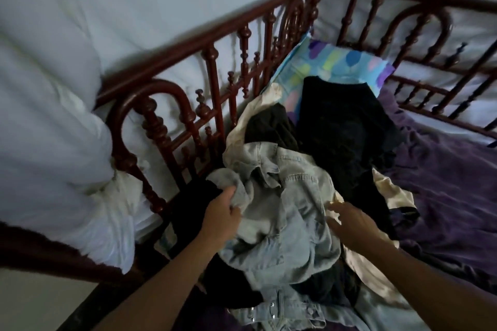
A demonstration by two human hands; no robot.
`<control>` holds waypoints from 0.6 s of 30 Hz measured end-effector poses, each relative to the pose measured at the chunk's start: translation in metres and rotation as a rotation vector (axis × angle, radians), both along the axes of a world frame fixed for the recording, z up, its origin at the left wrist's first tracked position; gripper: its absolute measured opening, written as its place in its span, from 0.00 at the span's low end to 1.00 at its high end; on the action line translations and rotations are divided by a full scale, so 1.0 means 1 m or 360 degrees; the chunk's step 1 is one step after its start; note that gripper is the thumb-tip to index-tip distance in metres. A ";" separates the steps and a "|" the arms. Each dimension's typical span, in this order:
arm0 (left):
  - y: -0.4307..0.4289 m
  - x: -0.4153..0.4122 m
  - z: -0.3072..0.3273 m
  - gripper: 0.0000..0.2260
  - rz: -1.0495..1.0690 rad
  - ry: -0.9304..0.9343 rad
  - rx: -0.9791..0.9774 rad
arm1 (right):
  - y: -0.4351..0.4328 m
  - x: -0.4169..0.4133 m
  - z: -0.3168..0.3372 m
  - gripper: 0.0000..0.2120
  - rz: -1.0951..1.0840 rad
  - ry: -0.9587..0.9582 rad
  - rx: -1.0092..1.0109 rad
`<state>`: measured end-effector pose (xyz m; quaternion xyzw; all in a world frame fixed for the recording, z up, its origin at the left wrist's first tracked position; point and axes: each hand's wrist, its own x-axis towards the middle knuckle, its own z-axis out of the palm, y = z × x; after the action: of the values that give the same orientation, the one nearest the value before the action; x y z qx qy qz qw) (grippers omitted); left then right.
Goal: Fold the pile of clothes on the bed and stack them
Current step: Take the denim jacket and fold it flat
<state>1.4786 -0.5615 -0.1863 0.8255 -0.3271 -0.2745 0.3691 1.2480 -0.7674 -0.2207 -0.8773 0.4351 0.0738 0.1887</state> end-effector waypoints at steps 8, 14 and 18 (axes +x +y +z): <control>0.090 -0.044 0.166 0.14 -0.0544 -0.0962 -0.0119 | 0.043 0.055 0.116 0.39 0.0494 -0.0530 -0.0439; 0.141 -0.075 0.235 0.09 -0.0217 -0.1011 -0.0379 | 0.134 0.067 0.136 0.26 0.0811 -0.1008 -0.0093; 0.151 -0.072 0.272 0.09 0.0058 -0.0824 -0.0592 | 0.161 0.037 0.165 0.20 0.0438 -0.1616 0.0015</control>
<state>1.4071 -0.4108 0.0856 0.7919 -0.4399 0.0159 0.4231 1.2846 -0.6066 -0.0561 -0.8508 0.1692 -0.3344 0.3684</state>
